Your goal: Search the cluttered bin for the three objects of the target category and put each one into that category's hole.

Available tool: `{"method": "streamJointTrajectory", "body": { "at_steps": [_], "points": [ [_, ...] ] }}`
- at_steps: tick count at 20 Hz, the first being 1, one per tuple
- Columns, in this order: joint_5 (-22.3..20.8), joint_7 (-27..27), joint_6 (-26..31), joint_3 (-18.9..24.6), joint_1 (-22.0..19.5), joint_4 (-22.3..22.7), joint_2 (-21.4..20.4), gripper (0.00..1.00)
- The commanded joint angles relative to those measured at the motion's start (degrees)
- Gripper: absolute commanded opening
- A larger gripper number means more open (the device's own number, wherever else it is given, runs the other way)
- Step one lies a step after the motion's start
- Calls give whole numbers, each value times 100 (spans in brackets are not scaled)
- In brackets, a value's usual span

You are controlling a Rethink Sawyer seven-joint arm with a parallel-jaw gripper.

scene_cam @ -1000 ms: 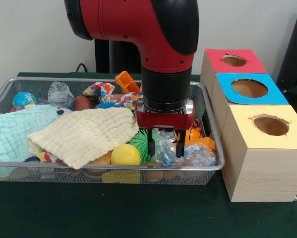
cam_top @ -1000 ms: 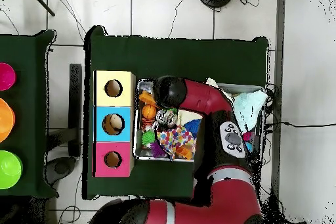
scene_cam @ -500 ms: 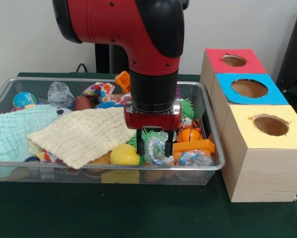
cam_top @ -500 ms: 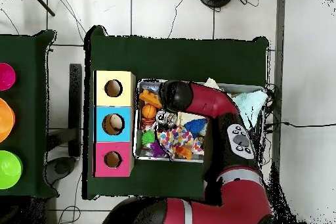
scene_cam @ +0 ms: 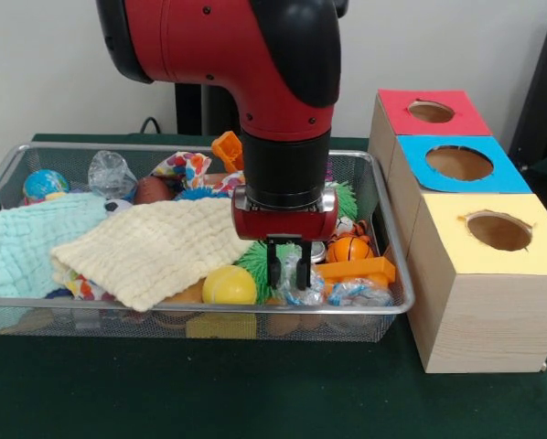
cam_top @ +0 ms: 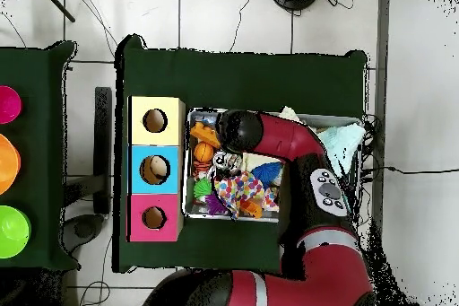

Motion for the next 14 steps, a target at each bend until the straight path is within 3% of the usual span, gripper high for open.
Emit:
{"method": "streamJointTrajectory", "body": {
  "at_steps": [1, 5, 7, 14],
  "points": [
    [-401, 495, -274, 64, 83, 556, 104, 0],
    [-503, 388, -476, 114, 69, 656, 30, 0],
    [-488, 585, -730, 63, 135, 743, 26, 0],
    [-541, 483, -550, 40, 175, 760, -41, 0]
  ]
}}
